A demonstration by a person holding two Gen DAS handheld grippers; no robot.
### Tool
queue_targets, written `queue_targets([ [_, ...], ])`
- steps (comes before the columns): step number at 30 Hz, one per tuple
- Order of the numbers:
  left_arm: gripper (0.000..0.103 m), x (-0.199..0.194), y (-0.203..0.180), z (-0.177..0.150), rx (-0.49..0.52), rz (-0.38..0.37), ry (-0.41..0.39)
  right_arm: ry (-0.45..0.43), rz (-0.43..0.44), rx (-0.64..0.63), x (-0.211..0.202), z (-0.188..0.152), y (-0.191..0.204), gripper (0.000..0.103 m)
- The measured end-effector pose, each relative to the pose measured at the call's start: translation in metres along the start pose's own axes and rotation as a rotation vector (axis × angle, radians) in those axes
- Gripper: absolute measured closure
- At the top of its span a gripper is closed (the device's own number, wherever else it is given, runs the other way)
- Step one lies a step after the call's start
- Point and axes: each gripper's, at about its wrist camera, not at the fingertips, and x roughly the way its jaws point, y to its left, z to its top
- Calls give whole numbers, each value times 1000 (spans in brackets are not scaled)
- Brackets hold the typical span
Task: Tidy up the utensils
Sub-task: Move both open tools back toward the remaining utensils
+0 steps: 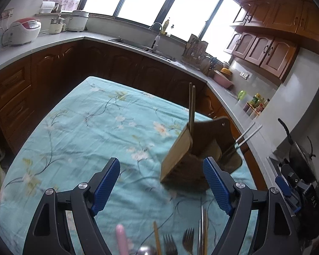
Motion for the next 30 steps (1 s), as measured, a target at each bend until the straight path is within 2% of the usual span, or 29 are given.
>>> queue_targets([
  [14,23,-42,2,-42,29,32,68,83,-13,-29,-25,-45,5,14],
  [30,23,-48,2,-65,52,73,136,143,-58,-61,-35,-75,-2,14],
])
